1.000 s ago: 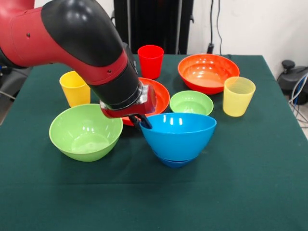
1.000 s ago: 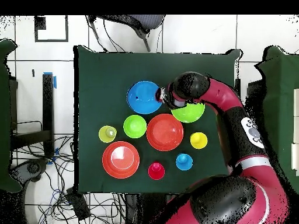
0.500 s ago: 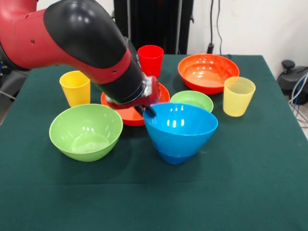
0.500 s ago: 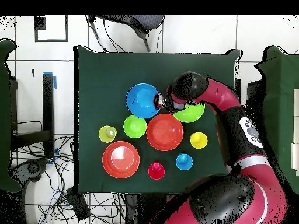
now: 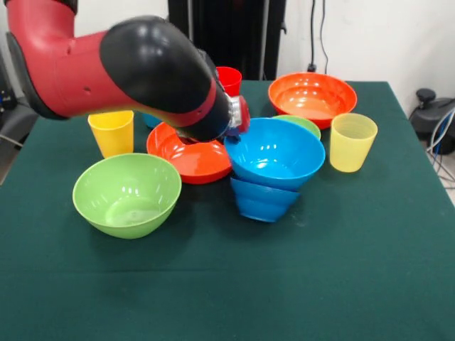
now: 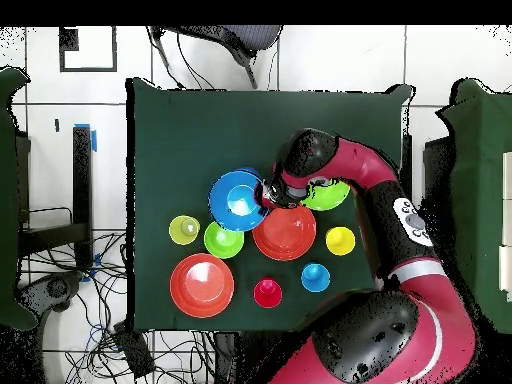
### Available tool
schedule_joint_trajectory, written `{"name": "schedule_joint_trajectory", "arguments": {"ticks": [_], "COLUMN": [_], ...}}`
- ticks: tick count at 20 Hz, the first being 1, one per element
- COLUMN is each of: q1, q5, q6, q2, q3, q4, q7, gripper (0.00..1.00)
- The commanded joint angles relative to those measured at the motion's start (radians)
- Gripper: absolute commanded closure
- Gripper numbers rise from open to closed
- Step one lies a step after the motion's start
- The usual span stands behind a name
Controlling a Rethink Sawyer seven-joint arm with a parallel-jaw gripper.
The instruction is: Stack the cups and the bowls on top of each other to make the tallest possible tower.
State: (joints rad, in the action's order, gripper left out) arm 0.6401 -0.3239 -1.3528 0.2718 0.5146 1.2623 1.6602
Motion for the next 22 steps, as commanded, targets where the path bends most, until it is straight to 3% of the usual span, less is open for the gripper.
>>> {"name": "schedule_joint_trajectory", "arguments": {"ticks": [1, 11, 22], "q1": [-0.060, -0.075, -0.042], "q5": [-0.139, -0.214, -0.233], "q6": [-0.060, 0.055, 0.193], "q2": [-0.064, -0.081, -0.054], "q3": [0.017, 0.007, 0.020], "q4": [-0.049, -0.086, -0.072], "q7": [-0.285, -0.244, -0.220], "gripper": [1.00, 1.00, 1.00]}}
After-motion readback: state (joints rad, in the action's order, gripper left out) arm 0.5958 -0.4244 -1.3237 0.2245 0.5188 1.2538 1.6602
